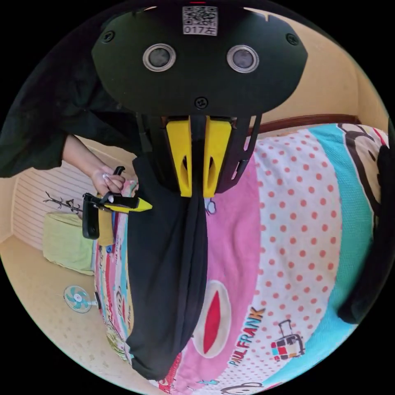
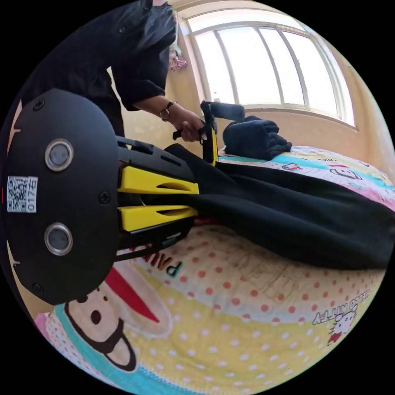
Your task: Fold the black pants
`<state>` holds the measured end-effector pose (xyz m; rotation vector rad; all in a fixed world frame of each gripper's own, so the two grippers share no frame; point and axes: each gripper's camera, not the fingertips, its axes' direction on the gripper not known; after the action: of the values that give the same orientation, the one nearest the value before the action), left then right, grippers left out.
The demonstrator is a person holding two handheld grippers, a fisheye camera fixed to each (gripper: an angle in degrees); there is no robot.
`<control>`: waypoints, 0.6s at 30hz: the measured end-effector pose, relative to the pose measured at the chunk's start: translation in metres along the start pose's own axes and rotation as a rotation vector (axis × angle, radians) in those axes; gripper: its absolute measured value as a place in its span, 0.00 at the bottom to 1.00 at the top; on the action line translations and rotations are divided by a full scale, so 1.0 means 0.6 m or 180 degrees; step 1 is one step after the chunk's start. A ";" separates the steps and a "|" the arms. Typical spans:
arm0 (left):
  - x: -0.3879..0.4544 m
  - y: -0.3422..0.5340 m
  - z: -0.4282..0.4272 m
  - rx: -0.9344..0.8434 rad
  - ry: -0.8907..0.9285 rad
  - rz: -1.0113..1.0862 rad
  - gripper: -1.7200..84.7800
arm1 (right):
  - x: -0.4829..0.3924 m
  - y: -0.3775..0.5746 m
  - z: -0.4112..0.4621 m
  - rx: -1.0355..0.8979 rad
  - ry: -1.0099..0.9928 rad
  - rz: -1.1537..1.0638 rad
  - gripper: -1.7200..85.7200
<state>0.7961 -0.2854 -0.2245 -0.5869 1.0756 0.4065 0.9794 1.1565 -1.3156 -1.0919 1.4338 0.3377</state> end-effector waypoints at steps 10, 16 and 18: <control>-0.026 0.133 0.161 -0.0816 0.0461 -0.0239 0.17 | 0.073 0.176 -0.115 -0.1060 0.0349 0.0214 0.13; -0.043 -0.006 0.037 0.0666 0.0748 0.0378 0.18 | 0.173 0.090 -0.315 0.0637 -0.0187 0.0248 0.17; -0.053 -0.069 0.032 0.0732 0.0622 0.0457 0.20 | 0.212 0.039 -0.337 0.0934 -0.0339 0.0210 0.18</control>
<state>0.8201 -0.3066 -0.1786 -0.3507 1.3366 0.3486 0.8605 0.9633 -1.3947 -0.7795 1.3764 0.2202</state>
